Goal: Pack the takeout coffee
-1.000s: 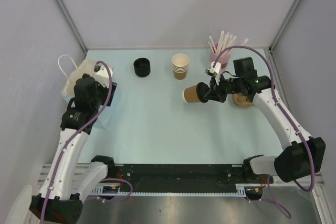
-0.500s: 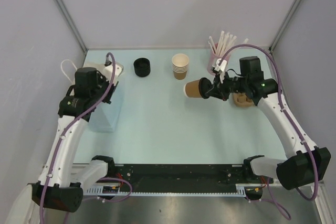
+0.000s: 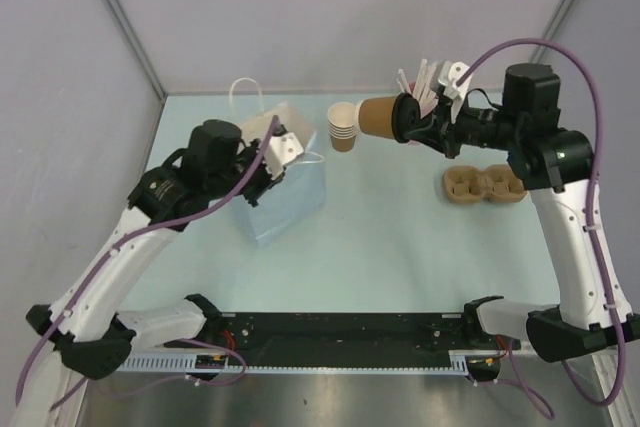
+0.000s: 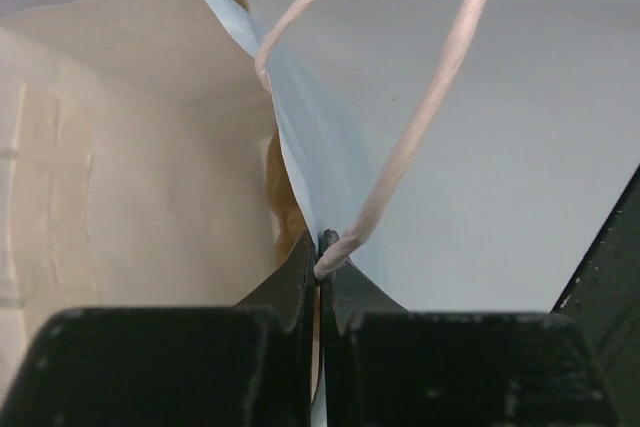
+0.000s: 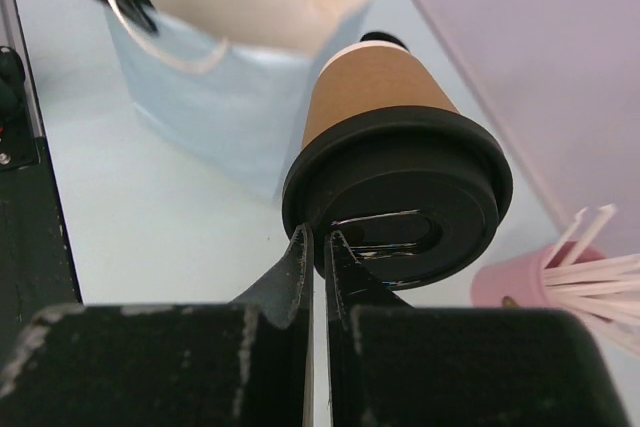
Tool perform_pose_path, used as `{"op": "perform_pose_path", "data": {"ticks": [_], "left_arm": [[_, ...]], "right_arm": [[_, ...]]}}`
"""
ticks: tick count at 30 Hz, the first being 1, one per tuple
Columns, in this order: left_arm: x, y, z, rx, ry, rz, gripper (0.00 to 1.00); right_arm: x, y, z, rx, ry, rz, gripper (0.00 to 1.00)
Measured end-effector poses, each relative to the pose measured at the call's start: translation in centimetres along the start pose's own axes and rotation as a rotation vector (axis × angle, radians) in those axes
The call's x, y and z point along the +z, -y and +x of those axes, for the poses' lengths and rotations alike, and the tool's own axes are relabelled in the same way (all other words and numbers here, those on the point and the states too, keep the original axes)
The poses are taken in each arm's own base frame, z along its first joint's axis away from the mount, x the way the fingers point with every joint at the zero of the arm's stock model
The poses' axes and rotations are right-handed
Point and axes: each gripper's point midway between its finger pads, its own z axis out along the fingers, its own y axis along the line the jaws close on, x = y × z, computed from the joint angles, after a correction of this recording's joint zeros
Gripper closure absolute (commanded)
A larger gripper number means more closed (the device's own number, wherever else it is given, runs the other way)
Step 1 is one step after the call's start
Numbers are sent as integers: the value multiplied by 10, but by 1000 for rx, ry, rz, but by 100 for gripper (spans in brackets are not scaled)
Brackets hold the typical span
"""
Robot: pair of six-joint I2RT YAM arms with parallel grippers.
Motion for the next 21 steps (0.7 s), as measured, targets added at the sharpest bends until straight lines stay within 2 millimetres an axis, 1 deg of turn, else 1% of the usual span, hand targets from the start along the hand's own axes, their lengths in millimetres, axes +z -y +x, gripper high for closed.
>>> {"op": "perform_pose_path", "data": {"ticks": [3,5,8,11,14,15,16,17,19,21], "left_arm": [[21,19,-13,32,-20,83,100],[32,32,-24,56,-27,129,100],[43,51,-44,102,-9,176,100],[50,75,-69,161,33,212,100],[61,94,-83,197,49,223,99],[65,99,-85,204,47,226,96],[70,106,-86,212,42,229,91],[75,110,-85,219,33,232,88],[83,117,-84,225,17,235,81],[88,119,-83,229,10,227,79]], "right_arm": [[-17,-5,-25,-40,32,28,100],[-28,-9,-36,-58,48,47,100],[-39,-17,-44,-64,59,62,100],[-44,-22,-47,-42,60,64,100],[-41,-20,-46,12,40,53,100],[-38,-18,-46,37,29,46,100],[-34,-15,-44,59,18,38,100],[-31,-14,-42,78,6,30,100],[-21,-9,-34,130,-28,12,100],[-15,-8,-24,172,-64,-2,100]]}}
